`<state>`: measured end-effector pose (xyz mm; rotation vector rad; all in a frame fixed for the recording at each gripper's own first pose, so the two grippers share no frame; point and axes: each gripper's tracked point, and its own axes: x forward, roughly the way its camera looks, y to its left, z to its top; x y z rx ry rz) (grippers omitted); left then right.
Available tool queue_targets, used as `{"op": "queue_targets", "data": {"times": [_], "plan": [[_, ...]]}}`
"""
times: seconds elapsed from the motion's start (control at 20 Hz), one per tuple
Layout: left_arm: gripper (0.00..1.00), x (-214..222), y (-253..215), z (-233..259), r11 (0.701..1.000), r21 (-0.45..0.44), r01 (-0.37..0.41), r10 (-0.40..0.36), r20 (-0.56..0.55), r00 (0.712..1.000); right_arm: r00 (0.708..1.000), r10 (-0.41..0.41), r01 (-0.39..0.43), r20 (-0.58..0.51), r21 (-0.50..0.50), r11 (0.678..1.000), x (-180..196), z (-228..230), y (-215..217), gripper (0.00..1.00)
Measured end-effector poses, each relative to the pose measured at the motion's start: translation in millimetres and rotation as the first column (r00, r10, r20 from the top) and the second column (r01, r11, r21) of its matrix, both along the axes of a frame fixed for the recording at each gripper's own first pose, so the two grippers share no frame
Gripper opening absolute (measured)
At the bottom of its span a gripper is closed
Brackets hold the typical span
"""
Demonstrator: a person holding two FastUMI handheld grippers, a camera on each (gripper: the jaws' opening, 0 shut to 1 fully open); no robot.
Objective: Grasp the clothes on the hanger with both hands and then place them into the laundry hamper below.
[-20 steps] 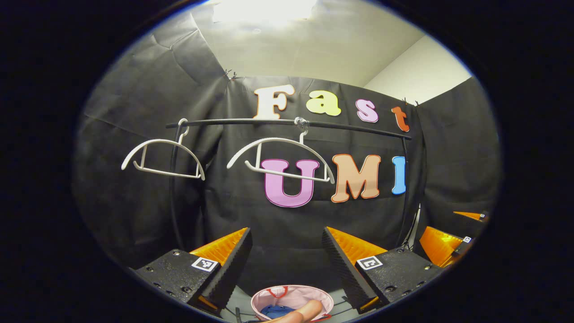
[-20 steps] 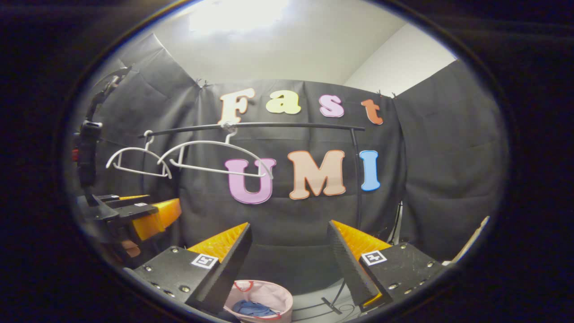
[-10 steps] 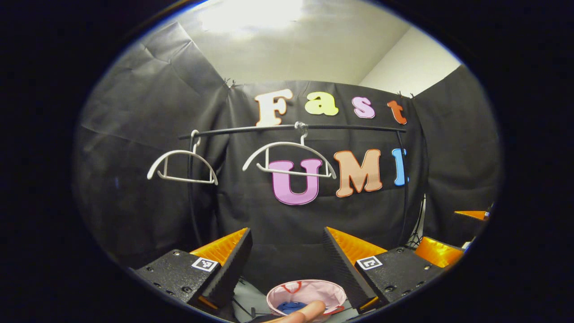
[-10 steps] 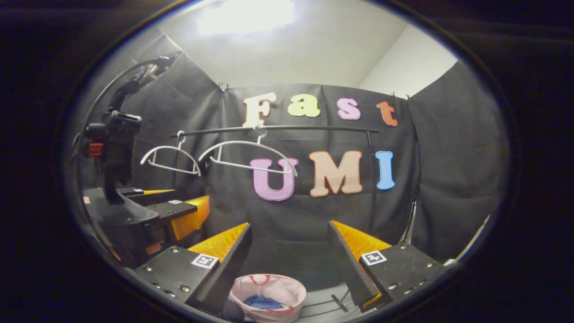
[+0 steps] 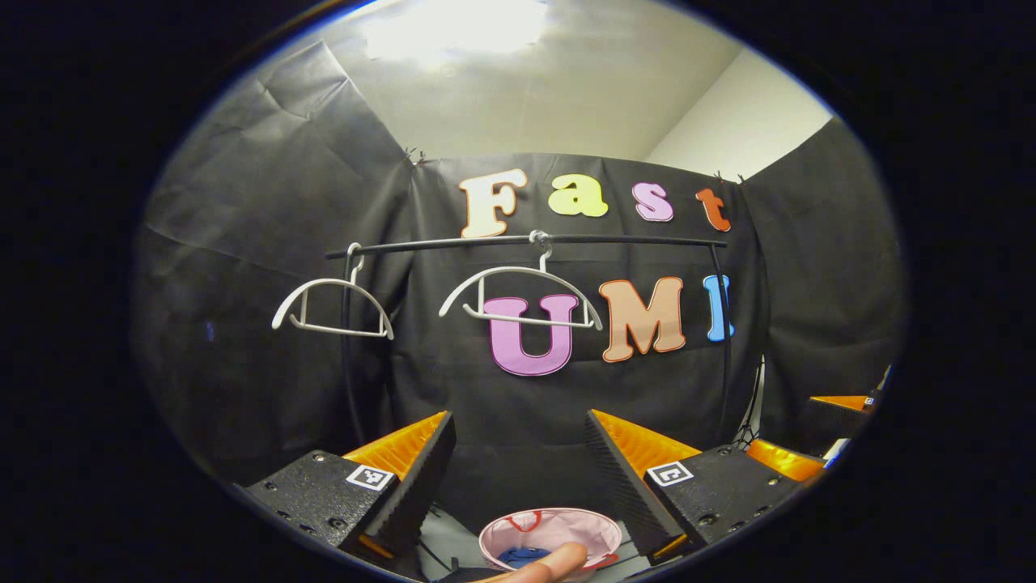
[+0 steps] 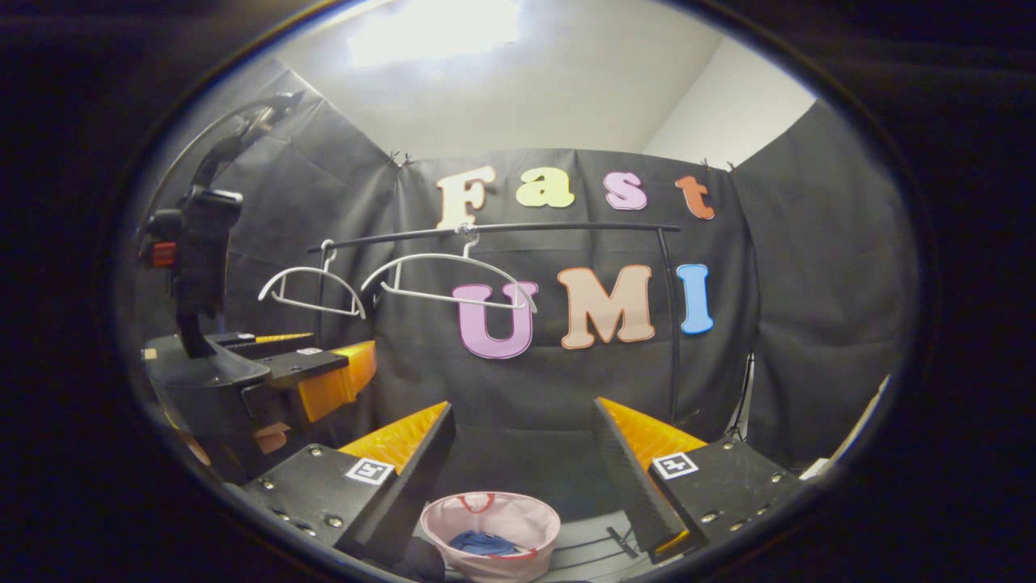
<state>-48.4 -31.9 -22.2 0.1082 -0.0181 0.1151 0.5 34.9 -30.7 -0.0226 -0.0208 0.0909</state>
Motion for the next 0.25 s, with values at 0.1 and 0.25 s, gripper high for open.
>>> {"op": "queue_targets", "data": {"times": [0.1,0.25], "plan": [[0.98,1.6,5.8,-5.2,1.000,-0.003,-0.015,0.015,-0.012,1.000,1.000,0.011,-0.011,-0.010,0.034,0.999,0.9,-2.8,0.9,1.00],[0.99,3.0,11.5,-10.7,0.999,-0.014,-0.032,0.032,-0.029,0.999,1.000,0.015,-0.015,-0.007,0.052,0.999,0.5,-1.6,-1.2,1.00]]}}
